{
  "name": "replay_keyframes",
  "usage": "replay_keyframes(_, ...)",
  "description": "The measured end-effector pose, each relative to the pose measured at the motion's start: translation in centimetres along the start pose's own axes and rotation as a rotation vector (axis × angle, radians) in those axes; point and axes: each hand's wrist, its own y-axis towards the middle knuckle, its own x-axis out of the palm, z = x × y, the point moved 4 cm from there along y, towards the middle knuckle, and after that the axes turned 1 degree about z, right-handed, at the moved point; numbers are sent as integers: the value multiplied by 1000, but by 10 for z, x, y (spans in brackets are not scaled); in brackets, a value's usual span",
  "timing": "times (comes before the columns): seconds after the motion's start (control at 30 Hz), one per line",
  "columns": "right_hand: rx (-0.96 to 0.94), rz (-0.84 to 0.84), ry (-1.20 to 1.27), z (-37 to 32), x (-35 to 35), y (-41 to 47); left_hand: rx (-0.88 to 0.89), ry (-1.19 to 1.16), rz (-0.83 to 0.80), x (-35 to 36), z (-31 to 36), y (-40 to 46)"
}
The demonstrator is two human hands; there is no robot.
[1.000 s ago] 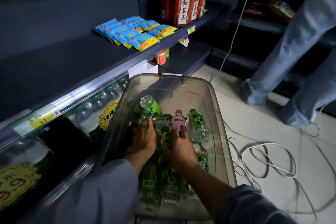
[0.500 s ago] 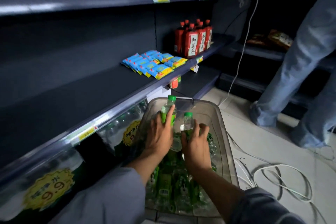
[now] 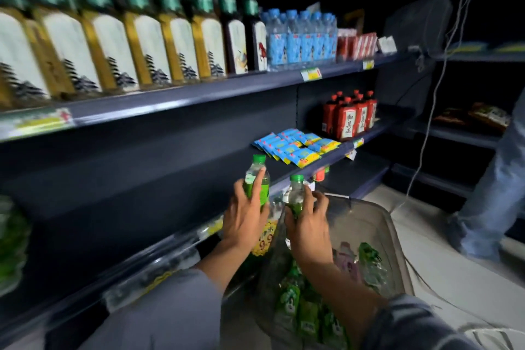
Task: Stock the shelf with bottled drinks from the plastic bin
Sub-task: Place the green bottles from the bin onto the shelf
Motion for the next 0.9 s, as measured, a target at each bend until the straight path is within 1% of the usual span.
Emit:
replay_keyframes(0.17,-93,-15,27,-51,19,-4,-32,49,78,-46,-49,-11)
replay_keyframes(0.3,-146,-28,53,-89,37,-15,-109,58,142,-76,-87,-22)
replay_keyframes(0.53,-220,-104,112,-150,68,-37,-201,142,155,-114,-154,-50)
replay_keyframes(0.73,-299,-168,213,-207,103,-62,-294,139,208,-145,-212,-76)
replay_keyframes(0.9,-302,-242,247,-247,136,-82,-362,177,247,-163,-254,-91)
